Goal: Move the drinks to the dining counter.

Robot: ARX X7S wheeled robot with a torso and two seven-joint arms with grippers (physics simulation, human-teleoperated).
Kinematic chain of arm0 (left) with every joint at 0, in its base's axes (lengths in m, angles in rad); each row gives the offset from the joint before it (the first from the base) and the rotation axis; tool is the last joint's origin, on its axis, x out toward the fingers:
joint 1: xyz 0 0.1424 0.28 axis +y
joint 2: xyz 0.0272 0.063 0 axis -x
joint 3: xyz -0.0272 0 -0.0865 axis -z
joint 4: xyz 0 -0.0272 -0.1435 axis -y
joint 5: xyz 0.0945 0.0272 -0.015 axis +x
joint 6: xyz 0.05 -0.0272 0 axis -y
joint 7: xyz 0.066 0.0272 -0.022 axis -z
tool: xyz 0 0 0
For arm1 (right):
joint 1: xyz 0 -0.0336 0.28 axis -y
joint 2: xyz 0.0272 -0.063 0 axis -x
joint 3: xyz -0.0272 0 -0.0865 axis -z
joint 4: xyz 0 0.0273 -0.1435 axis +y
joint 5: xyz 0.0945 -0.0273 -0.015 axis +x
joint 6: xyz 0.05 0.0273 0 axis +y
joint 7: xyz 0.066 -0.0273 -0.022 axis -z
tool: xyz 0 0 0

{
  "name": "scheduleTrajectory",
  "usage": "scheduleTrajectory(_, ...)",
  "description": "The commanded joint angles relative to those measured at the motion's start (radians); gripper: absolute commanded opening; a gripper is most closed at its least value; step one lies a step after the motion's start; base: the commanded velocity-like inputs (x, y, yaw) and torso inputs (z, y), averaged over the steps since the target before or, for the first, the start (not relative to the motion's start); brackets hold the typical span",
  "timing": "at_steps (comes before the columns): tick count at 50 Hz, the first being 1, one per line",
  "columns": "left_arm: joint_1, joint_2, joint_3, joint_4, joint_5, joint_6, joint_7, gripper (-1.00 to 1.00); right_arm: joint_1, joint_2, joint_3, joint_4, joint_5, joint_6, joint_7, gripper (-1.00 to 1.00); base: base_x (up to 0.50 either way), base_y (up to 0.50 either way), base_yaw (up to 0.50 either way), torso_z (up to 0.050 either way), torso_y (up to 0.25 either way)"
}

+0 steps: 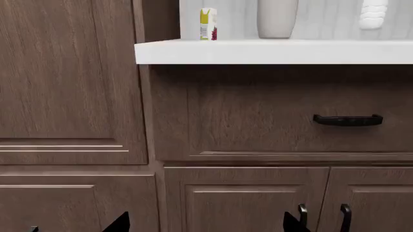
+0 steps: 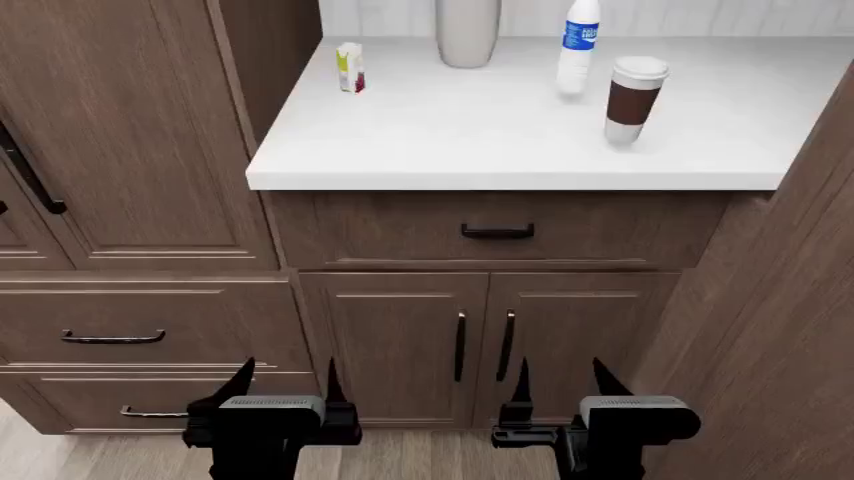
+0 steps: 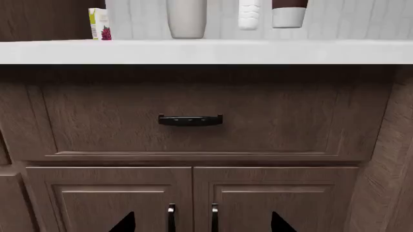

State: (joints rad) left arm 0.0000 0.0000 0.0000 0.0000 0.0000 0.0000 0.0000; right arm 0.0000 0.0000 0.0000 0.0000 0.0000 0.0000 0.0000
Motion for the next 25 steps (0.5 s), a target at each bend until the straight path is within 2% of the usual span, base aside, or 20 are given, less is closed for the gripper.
scheduleTrajectory(1,0.018,-0.013,0.004,0.03,-0.05,-0.039,-0.015,1.0,-0.005,0.014,-0.021,-0.004,-0.001,0.011,0.036,1.0,0.0,0.0,0.0,0.0,0.0)
scheduleTrajectory(12,0.015,-0.047,0.059,0.04,-0.055,-0.068,-0.061,1.0,-0.002,0.045,-0.054,-0.025,0.039,0.052,0.074,1.0,0.0,0.0,0.0,0.0,0.0)
scheduleTrajectory(14,0.012,-0.056,0.068,0.106,-0.053,-0.149,-0.07,1.0,-0.017,0.063,-0.073,-0.149,0.035,0.158,0.069,1.0,0.0,0.0,0.0,0.0,0.0)
scheduleTrajectory(17,-0.066,-0.078,0.083,0.283,-0.032,-0.402,-0.088,1.0,-0.009,0.084,-0.043,-0.398,0.083,0.388,0.073,1.0,0.0,0.0,0.0,0.0,0.0)
scheduleTrajectory(18,-0.079,-0.082,0.083,0.319,-0.029,-0.435,-0.093,1.0,-0.004,0.086,-0.034,-0.427,0.095,0.42,0.075,1.0,0.0,0.0,0.0,0.0,0.0)
scheduleTrajectory(20,-0.179,-0.113,0.097,0.435,0.0,-0.662,-0.097,1.0,0.03,0.105,-0.016,-0.554,0.098,0.569,0.103,1.0,0.0,0.0,0.0,0.0,0.0)
scheduleTrajectory(21,-0.2,-0.118,0.101,0.454,0.008,-0.693,-0.1,1.0,0.041,0.104,-0.003,-0.576,0.113,0.607,0.105,1.0,0.0,0.0,0.0,0.0,0.0)
scheduleTrajectory(25,-0.436,-0.147,0.08,0.529,0.005,-0.964,-0.066,1.0,0.217,0.141,0.019,-0.769,0.123,0.952,0.149,1.0,0.0,0.0,0.0,0.0,0.0)
